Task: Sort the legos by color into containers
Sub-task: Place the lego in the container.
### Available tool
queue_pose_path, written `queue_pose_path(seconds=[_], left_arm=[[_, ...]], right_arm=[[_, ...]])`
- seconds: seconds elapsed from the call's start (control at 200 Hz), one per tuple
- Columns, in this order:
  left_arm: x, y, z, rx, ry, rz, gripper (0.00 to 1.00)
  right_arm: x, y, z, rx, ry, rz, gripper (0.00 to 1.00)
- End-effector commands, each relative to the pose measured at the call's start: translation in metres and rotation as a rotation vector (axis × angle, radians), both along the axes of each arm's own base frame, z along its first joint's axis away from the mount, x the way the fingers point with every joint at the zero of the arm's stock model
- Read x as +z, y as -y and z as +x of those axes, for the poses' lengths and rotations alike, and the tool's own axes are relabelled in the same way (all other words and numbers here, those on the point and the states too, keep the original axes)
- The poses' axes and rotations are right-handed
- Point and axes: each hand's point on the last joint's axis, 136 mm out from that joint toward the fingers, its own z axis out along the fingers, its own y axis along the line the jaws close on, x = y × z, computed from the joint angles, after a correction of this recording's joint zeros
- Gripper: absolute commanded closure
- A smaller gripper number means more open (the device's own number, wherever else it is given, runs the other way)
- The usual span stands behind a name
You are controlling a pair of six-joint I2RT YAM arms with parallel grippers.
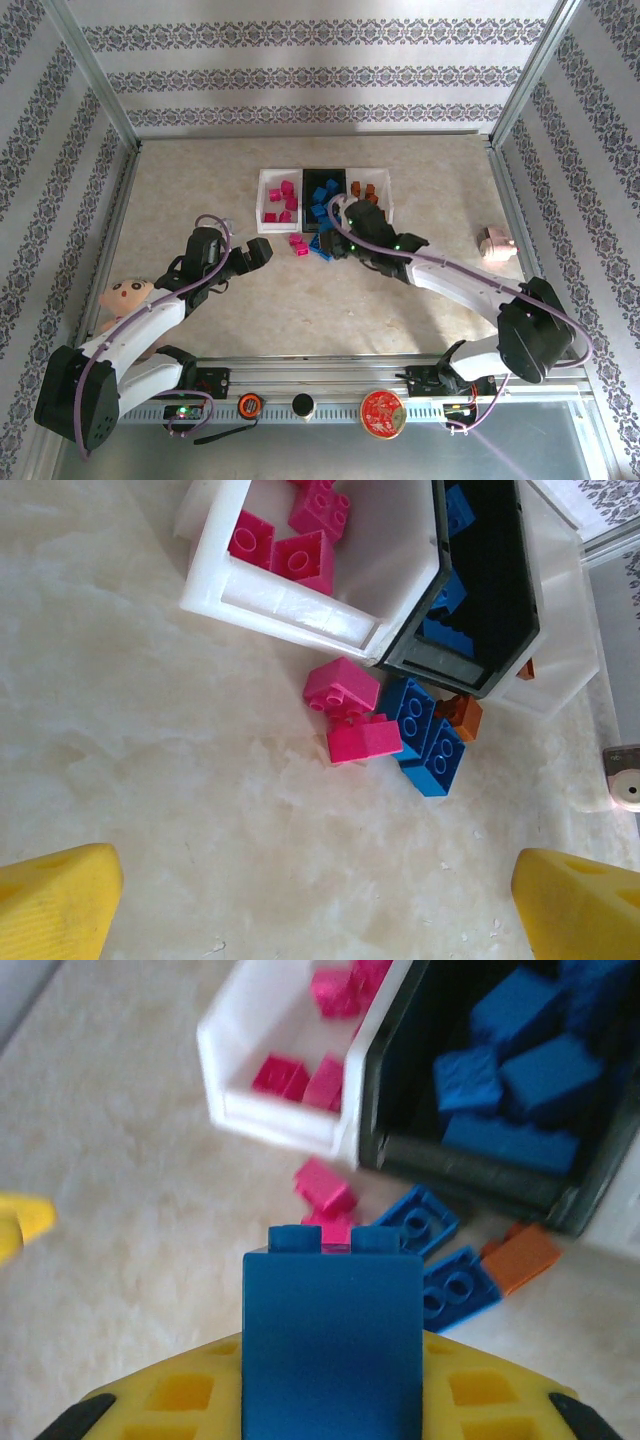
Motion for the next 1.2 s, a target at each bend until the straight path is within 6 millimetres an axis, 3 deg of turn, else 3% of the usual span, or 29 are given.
queue_pose_path(seconds=[0.0,0.185,0.385,0.495,0.63,0.78,0.904,1.069,1.199], left_arm=[[0.0,0.002,-0.003,-0.019,0.012,0.001,0.0],[-0.001,0.003,-0.005,-0.026,-0.001,0.001,0.0],[-0.006,0.005,-0.009,-0.041,-0.016,-0.005,0.0],[-0.011,0.008,-0.01,-0.058,-0.027,-0.009,0.0],[-0.014,0.011,-0.01,-0.08,-0.041,-0.008,0.01],[-0.013,0.012,-0.01,-0.087,-0.041,-0.005,0.0],[-0.01,0.012,-0.01,-0.087,-0.027,-0.004,0.0],[-0.008,0.011,-0.01,-0.088,-0.018,0.003,0.0],[-0.014,0.01,-0.011,-0.084,-0.03,0.004,0.0]], right_arm=[[0.013,-0.003,0.026,-0.006,0.012,0.016,0.73],[-0.011,-0.005,0.087,-0.093,-0.038,-0.051,0.72],[-0.033,-0.012,0.131,-0.162,-0.054,-0.144,0.65],[-0.035,-0.015,0.147,-0.191,-0.053,-0.163,0.56],[-0.033,-0.017,0.158,-0.209,-0.061,-0.163,0.34],[-0.018,-0.015,0.144,-0.199,-0.038,-0.143,0.29],[-0.015,-0.007,0.114,-0.193,-0.017,-0.151,0.27],[-0.032,0.009,0.07,-0.227,-0.031,-0.165,0.25],[-0.051,0.021,0.046,-0.28,-0.052,-0.173,0.23]])
